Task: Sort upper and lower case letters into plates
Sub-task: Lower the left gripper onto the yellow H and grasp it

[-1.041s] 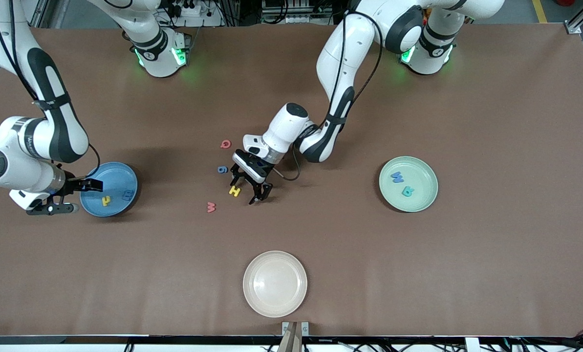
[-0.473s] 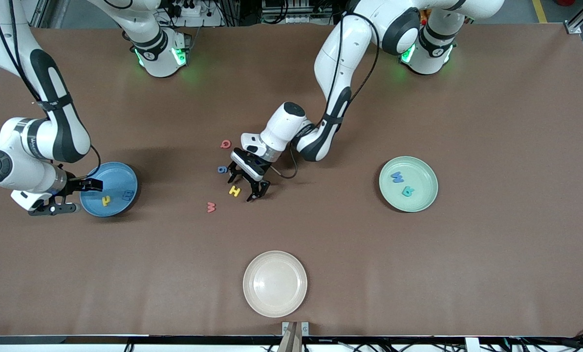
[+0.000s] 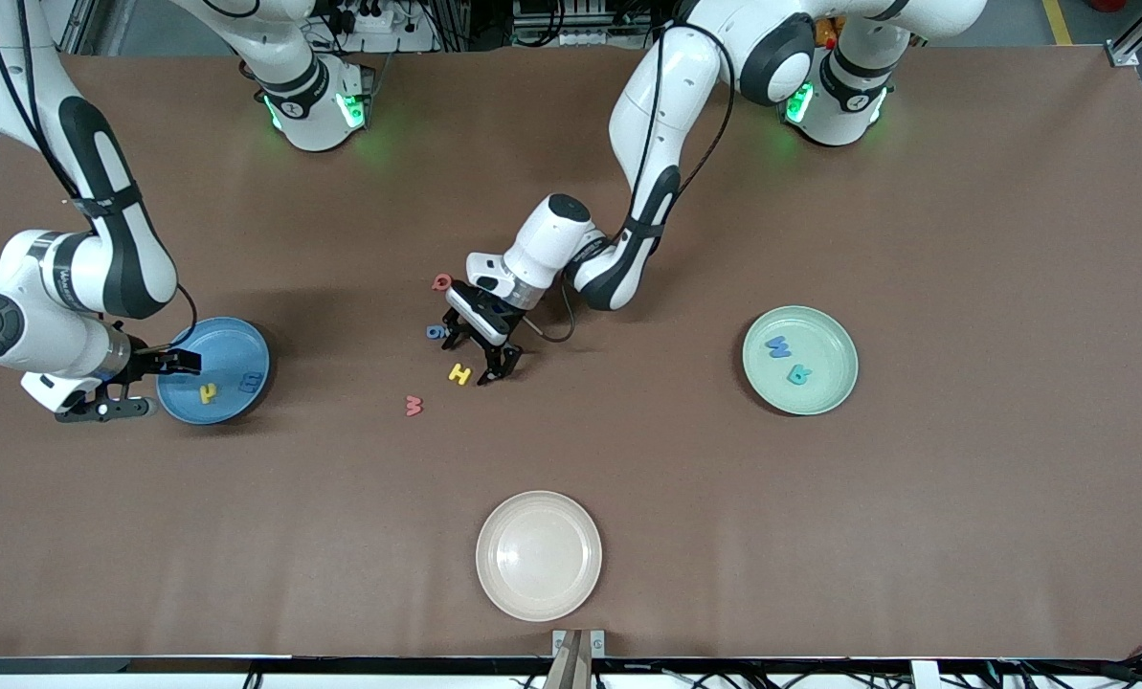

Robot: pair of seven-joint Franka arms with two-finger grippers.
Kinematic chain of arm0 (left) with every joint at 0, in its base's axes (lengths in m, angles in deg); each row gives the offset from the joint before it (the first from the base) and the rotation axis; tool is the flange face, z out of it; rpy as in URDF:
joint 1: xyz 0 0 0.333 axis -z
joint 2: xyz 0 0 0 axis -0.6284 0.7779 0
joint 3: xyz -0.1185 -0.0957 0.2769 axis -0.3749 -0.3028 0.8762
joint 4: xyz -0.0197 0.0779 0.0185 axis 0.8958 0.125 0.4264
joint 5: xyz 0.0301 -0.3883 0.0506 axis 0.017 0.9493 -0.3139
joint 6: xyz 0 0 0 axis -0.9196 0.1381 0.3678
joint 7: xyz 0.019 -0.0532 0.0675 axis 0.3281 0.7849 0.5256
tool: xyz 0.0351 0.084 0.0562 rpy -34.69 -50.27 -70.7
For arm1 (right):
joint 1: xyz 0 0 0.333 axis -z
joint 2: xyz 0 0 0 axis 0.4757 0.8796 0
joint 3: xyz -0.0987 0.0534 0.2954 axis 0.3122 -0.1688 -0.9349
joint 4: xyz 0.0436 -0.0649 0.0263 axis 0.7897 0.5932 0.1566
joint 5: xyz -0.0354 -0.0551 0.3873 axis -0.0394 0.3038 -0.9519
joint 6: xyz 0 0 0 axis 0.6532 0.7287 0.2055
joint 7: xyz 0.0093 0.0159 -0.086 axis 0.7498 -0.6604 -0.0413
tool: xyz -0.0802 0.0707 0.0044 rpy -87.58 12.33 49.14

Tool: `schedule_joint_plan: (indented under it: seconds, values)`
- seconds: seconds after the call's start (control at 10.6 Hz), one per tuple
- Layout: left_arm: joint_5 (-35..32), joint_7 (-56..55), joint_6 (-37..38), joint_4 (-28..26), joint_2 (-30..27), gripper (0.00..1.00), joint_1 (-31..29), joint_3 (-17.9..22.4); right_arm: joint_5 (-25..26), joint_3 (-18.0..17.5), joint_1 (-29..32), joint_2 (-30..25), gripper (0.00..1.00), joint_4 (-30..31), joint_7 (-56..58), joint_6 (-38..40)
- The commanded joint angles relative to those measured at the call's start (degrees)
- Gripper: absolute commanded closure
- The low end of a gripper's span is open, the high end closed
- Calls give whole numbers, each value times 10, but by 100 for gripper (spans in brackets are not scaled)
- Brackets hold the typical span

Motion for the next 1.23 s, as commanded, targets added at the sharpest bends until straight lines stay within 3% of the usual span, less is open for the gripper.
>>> schedule_joint_plan:
  seconds: [0.0, 0.38, 0.95, 1.14]
  values:
    - [8, -10, 15, 38, 30, 0, 10, 34, 11, -5, 5, 0, 0, -3, -7, -3]
    - [8, -11, 38, 71, 40, 0, 10, 43, 18, -5, 5, 0, 0, -3, -7, -3]
    - [8, -9, 38, 73, 51, 0, 11, 56, 18, -5, 4, 0, 0, -3, -7, -3]
    - [7, -8, 38, 73, 51, 11, 11, 56, 18, -5, 4, 0, 0, -3, -7, -3]
